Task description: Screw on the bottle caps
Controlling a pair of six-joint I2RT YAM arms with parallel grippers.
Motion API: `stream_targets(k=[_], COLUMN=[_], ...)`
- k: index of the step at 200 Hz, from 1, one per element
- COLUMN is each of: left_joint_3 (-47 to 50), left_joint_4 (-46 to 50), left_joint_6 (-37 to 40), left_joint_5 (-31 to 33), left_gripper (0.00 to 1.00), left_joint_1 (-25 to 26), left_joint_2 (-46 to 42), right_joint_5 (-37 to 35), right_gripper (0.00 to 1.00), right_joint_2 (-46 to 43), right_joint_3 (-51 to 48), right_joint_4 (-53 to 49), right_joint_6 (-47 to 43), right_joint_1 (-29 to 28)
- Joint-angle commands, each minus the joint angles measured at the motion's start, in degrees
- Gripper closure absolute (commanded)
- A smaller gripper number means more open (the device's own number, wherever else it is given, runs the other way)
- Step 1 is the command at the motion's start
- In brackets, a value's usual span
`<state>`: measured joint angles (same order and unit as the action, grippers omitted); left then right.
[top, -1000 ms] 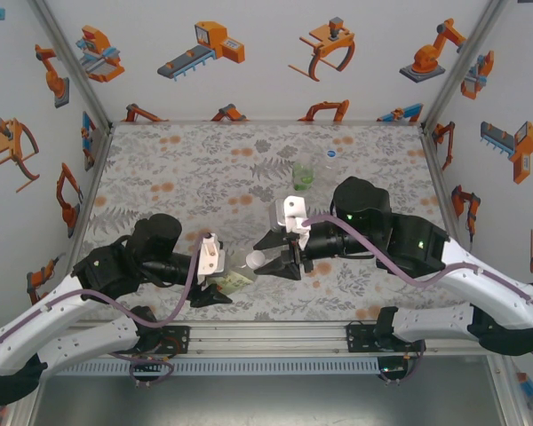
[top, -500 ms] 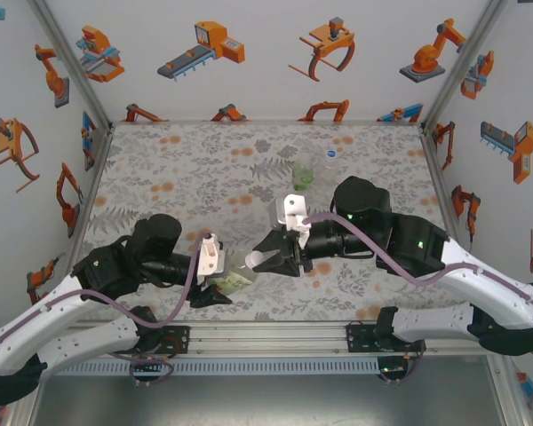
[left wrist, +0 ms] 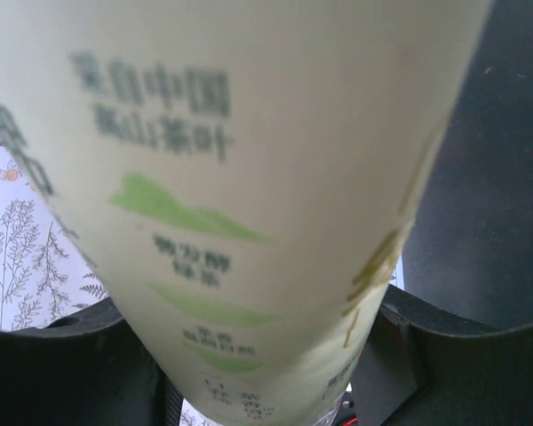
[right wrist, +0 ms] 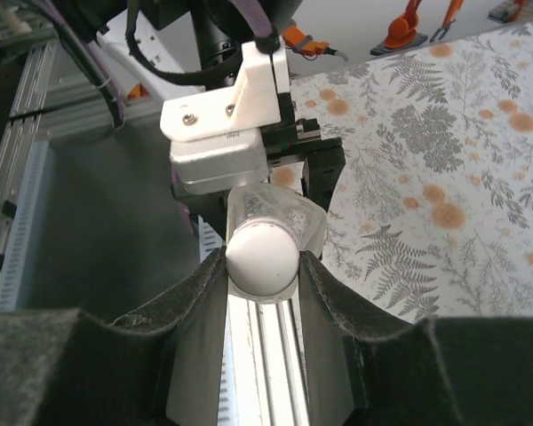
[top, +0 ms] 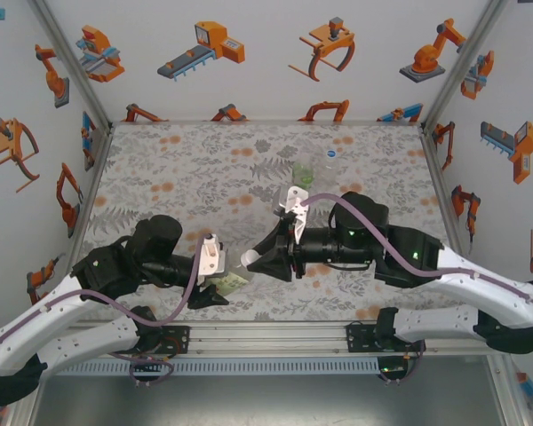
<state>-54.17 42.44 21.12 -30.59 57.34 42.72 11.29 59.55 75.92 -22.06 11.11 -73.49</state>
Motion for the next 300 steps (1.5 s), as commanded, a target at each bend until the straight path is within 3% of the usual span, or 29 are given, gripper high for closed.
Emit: stream_targets(k=[1, 68, 127, 144, 172, 215, 300], left_joint_3=[-0.72, -0.70, 0.06, 0.13, 0.21, -0.05, 0.47], left_joint_4=[-2.35, -1.75, -2.33, -2.31, -2.23, -1.73, -2.17], left_joint_6=[0.81, 0.62, 0.14, 0.09, -0.25, -0.80, -1.64], left_joint_5=[-0.64, 1.09, 2.72, 3.40, 5.58, 8.41, 8.73], left_gripper=[1.00, 1.00, 1.00, 1.00, 1.00, 1.00, 1.00], left_joint_1=[0.39, 0.34, 0.40, 0.33, 0.31, 0.31, 0.31], left_joint_2=[-0.01, -0.62, -2.11, -2.35, -2.12, -1.24, -0.57], right_joint_5=[-11.98, -23.50, -22.89, -22.25, -22.14, -26.28, -26.26], right_gripper=[1.00, 1.00, 1.00, 0.66, 0.48, 0.47, 0.51], right_joint_2=[2.15, 3.12, 2.79, 2.41, 3.41, 4.52, 5.75], right_joint_3=[-0.11, 2.81, 3.24, 3.15, 5.16, 5.47, 4.67], right_joint_4=[0.75, -5.21, -4.75, -3.18, -4.33, -6.98, -3.66], right_joint_6=[8.98, 15.56, 18.18, 20.53, 23.74, 28.90, 28.52], right_joint_1=[-3.21, -4.75, -4.74, -4.74, -4.76, -4.73, -4.73])
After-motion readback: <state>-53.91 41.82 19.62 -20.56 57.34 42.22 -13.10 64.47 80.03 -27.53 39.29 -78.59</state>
